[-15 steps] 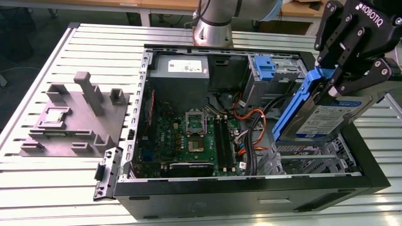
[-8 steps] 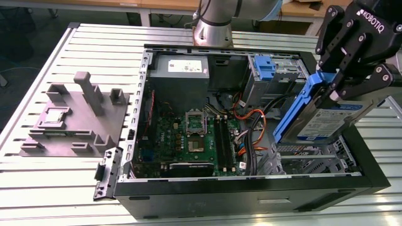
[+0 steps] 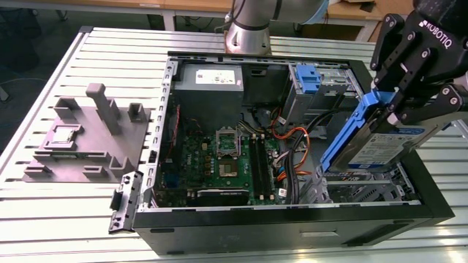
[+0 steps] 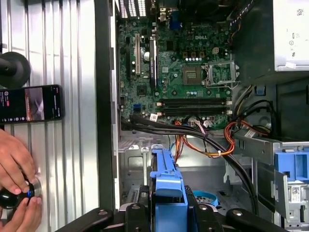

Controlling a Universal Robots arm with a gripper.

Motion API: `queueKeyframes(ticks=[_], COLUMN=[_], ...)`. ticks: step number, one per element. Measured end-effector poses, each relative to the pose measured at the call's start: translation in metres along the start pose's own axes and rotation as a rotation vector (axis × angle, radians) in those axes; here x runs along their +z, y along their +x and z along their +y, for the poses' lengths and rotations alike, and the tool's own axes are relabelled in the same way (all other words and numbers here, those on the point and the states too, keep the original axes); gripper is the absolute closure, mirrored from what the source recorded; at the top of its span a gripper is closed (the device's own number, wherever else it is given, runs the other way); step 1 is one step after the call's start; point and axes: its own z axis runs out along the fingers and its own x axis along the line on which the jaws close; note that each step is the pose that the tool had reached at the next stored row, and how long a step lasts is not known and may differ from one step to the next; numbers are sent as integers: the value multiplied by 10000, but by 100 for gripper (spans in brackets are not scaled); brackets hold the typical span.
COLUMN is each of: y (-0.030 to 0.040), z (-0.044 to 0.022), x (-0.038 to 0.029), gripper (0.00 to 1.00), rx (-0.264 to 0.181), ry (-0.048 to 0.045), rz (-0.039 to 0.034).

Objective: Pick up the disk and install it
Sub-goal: 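Insert the disk into the insertion slot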

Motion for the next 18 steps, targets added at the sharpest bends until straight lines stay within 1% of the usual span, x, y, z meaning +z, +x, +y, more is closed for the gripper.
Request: queueKeyframes(ticks=[4, 18], y=[1, 27], z=[-24, -32], x=[19, 108], gripper=[64, 64], rx=[-1, 0], ry=[0, 0], rz=[1, 1])
